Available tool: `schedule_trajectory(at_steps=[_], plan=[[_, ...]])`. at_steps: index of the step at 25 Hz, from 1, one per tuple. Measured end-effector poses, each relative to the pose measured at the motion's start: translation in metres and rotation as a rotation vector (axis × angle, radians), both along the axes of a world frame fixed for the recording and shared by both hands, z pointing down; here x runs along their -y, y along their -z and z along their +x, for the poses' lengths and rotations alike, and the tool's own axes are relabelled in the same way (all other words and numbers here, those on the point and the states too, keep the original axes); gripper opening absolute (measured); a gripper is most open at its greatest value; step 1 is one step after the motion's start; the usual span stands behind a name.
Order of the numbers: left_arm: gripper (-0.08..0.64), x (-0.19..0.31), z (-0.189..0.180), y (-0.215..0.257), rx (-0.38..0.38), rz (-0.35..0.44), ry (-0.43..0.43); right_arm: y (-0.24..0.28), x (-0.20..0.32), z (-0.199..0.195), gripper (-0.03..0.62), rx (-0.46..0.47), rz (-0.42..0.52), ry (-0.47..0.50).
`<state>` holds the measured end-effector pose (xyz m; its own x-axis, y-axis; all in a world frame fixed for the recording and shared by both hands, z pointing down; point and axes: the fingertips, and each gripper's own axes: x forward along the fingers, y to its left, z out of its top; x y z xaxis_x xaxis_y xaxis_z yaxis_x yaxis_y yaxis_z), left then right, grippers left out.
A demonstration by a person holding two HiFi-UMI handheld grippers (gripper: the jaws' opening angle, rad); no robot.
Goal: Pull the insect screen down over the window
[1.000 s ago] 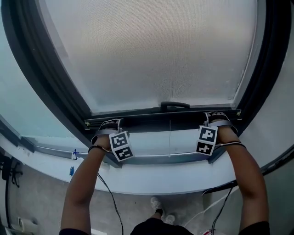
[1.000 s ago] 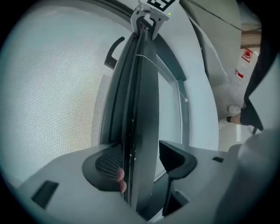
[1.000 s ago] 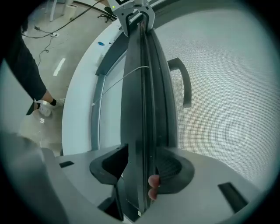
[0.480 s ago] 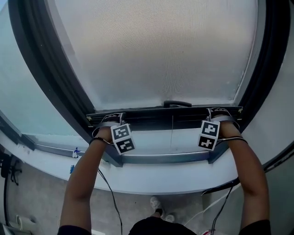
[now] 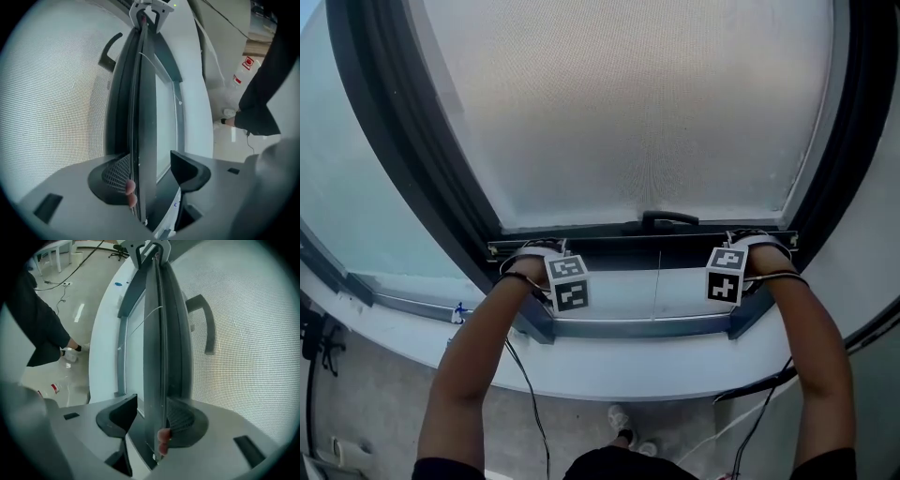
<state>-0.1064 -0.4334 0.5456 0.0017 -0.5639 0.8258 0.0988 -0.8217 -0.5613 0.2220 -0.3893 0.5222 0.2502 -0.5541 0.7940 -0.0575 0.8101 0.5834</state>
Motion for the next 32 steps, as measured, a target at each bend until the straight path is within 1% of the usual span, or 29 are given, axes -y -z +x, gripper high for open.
schedule_trajectory(at_steps=[4, 6, 7, 10, 11, 13, 15, 16, 18, 21, 22, 25, 28, 30, 32], plan=[[0.267, -0.003, 0.0, -0.001, -0.004, -0.045, -0.001, -0.001, -0.001, -0.001, 0.199, 0.0, -0.047, -0.012], [0.267, -0.002, 0.0, -0.001, -0.01, -0.057, 0.0, 0.0, 0.001, -0.001, 0.193, 0.004, -0.051, -0.011], [0.261, 0.0, 0.0, 0.0, -0.01, -0.049, 0.001, 0.001, 0.004, -0.001, 0.162, 0.002, -0.041, -0.008], [0.259, 0.003, 0.0, 0.001, -0.007, 0.003, 0.002, 0.004, 0.007, -0.001, 0.149, -0.006, -0.007, 0.002], [0.259, 0.001, 0.0, 0.001, -0.014, 0.001, 0.005, 0.003, 0.005, -0.001, 0.149, -0.006, -0.003, 0.007], [0.255, -0.005, 0.001, 0.0, -0.021, -0.031, 0.006, 0.002, 0.001, 0.0, 0.15, -0.006, -0.01, 0.01], [0.255, -0.006, 0.001, 0.0, -0.003, -0.048, -0.002, 0.001, 0.0, 0.001, 0.149, -0.017, -0.019, 0.003], [0.255, -0.005, 0.0, 0.0, 0.007, -0.041, -0.007, 0.002, 0.001, 0.001, 0.149, -0.023, -0.022, -0.001], [0.255, 0.0, 0.0, 0.0, 0.004, 0.001, -0.014, 0.002, 0.004, 0.0, 0.149, -0.032, -0.016, -0.006], [0.255, 0.004, 0.003, -0.001, -0.048, 0.065, -0.009, 0.002, 0.006, 0.001, 0.147, -0.044, 0.007, -0.01], [0.255, 0.005, 0.003, -0.001, -0.058, 0.082, -0.007, 0.002, 0.007, 0.002, 0.135, -0.05, 0.022, -0.008], [0.255, 0.008, 0.003, -0.001, -0.048, 0.142, -0.01, 0.002, 0.01, 0.002, 0.132, -0.073, 0.08, 0.003], [0.255, 0.01, 0.003, -0.002, -0.075, 0.203, -0.009, 0.0, 0.013, 0.003, 0.132, -0.097, 0.133, 0.008], [0.255, 0.013, 0.005, -0.003, -0.065, 0.258, -0.01, -0.002, 0.014, 0.006, 0.133, -0.131, 0.162, 0.013], [0.255, 0.015, 0.006, -0.005, -0.046, 0.274, 0.01, -0.004, 0.014, 0.008, 0.127, -0.154, 0.173, 0.017]])
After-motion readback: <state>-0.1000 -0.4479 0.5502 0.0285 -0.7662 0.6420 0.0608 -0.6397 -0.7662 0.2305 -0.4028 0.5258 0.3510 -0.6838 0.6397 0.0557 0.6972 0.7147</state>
